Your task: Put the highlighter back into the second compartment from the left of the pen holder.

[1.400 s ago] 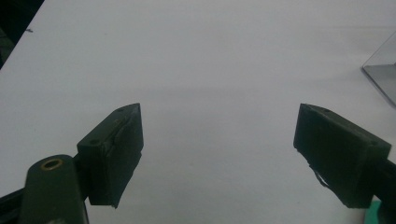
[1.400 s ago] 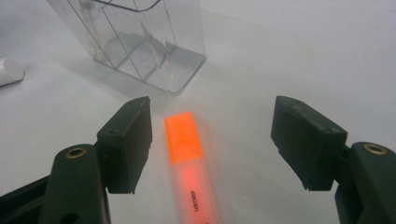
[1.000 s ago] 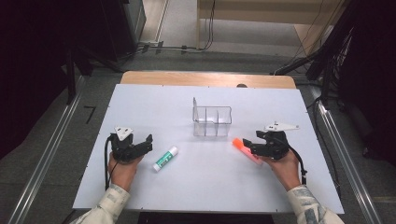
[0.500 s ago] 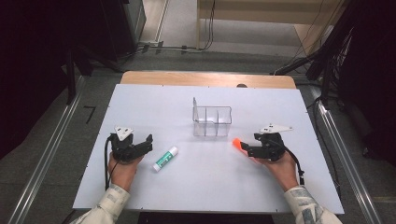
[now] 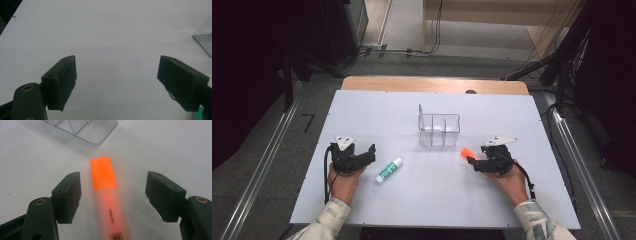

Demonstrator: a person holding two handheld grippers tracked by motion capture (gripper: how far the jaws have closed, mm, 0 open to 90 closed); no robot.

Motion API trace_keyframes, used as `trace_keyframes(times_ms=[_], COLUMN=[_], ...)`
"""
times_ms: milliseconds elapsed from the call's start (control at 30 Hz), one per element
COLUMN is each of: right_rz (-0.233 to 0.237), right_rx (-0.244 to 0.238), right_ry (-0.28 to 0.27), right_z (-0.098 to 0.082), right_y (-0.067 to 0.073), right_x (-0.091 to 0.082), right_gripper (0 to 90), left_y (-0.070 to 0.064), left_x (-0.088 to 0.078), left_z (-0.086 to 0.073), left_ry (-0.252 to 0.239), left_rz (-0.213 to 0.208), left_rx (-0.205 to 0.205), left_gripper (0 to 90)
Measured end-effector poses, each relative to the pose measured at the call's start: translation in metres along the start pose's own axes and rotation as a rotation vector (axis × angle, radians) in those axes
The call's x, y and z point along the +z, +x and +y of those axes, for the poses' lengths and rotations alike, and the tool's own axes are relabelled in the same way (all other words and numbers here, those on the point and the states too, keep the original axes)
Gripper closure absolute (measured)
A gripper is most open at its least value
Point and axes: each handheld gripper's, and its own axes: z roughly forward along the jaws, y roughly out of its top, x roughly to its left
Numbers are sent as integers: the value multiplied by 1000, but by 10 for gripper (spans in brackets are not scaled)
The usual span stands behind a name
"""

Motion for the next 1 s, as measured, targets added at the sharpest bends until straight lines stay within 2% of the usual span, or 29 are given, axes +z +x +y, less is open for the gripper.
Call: trace_keyframes(times_ms=[367,633,1000], right_rz=[-6,-7,-8], right_rx=[-18,-38,-48], right_ry=[23,32,39], right_z=[-2,-4,-5], right_y=[3,6,7], right_x=[4,7,9], right_gripper=[334,429,494], left_y=[0,0,0], left_x=[0,1,1], left_z=[0,0,0], left_ry=[1,2,2], left_rz=[1,1,1], left_rx=[0,-1,-1], left_gripper=[159,159,159])
